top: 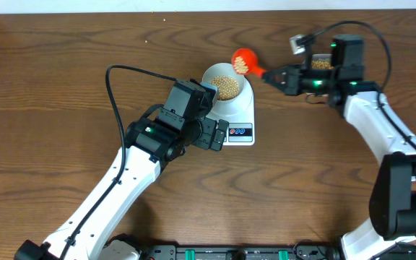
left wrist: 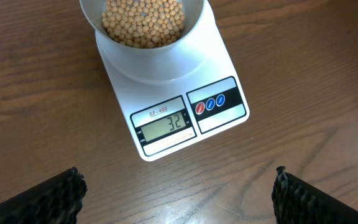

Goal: Scoop item into bowl and weigh 50g on scale
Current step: 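Lift the filled scoop and carry it left over the white bowl, then tip the red scoop to pour chickpeas into the white bowl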

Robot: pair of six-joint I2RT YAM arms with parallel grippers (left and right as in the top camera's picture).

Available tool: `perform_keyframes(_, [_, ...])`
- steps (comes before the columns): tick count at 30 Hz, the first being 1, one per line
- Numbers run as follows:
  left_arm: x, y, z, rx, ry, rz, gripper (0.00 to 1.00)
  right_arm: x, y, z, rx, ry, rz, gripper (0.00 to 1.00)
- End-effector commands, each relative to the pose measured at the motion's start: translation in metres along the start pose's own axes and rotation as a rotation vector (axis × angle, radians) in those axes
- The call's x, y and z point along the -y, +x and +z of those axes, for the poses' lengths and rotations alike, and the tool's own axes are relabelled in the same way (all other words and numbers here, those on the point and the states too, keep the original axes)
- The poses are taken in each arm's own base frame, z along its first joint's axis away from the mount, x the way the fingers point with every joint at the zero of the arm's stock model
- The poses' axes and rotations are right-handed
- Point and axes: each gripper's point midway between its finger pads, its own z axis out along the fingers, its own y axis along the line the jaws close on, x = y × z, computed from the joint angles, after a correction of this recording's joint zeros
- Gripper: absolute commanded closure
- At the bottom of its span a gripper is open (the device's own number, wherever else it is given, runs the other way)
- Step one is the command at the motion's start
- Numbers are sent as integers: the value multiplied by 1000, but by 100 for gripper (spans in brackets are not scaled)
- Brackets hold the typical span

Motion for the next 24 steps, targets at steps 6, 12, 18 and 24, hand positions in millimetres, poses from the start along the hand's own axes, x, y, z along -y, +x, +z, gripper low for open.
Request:
perform_keyframes(6, [-1,5,3,-16,-7,-2,3,2,13,41,-29,186,-128,99])
perform_keyframes(12, [-1,5,3,-16,-7,-2,2,-2,16,49,-37,281,-231,98])
perform_keyframes(18, [-1,5,3,-16,-7,-2,2,-22,9,44,-20,396,-412,98])
perform_keyframes(24, [-1,5,3,-16,-7,-2,2,-34,5,32,-26,532,-575,98])
